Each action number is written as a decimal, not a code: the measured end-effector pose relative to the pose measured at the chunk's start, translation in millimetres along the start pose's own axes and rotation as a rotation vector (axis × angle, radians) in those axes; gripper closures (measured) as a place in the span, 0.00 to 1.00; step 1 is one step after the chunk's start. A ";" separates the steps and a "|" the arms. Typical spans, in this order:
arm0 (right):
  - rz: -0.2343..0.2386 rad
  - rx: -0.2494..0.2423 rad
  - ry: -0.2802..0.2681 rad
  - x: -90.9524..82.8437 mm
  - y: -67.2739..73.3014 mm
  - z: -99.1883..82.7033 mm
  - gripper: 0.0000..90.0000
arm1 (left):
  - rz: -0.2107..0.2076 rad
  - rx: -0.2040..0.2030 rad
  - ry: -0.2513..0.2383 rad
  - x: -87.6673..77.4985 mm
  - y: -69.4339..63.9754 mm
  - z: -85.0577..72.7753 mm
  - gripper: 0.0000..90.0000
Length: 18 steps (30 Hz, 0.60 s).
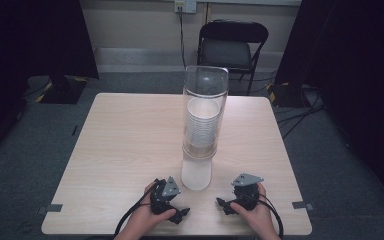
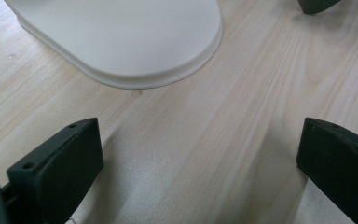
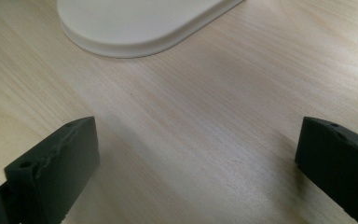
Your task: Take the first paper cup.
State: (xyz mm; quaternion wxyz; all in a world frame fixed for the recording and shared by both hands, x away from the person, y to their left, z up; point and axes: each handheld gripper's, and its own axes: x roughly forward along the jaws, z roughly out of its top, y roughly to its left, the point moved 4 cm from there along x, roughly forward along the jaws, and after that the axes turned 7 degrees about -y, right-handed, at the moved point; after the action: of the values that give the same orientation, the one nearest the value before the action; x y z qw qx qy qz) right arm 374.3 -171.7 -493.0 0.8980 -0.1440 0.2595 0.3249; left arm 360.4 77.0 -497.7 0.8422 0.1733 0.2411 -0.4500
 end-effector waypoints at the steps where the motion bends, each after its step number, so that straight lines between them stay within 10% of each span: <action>1: -0.005 0.007 -0.001 0.3 0.6 0.2 0.00 | -0.005 -0.004 -0.016 1.0 -0.2 -0.1 0.00; 6: -0.023 0.018 -0.006 0.3 1.8 1.0 0.02 | -0.004 -0.003 -0.015 1.0 -0.2 -0.1 0.00; 9: -0.026 0.026 -0.022 0.3 3.4 6.4 0.23 | -0.004 -0.004 -0.016 1.0 -0.2 -0.1 0.00; 18: 0.020 0.016 -0.143 -2.4 15.0 53.2 0.17 | -0.005 -0.004 -0.015 1.0 -0.2 -0.1 0.00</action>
State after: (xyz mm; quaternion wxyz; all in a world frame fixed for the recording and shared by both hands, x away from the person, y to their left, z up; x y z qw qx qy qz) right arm 382.7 -138.9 -449.2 0.9120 -0.1106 0.1990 0.3412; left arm 360.7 76.3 -498.3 0.8433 0.1676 0.2360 -0.4528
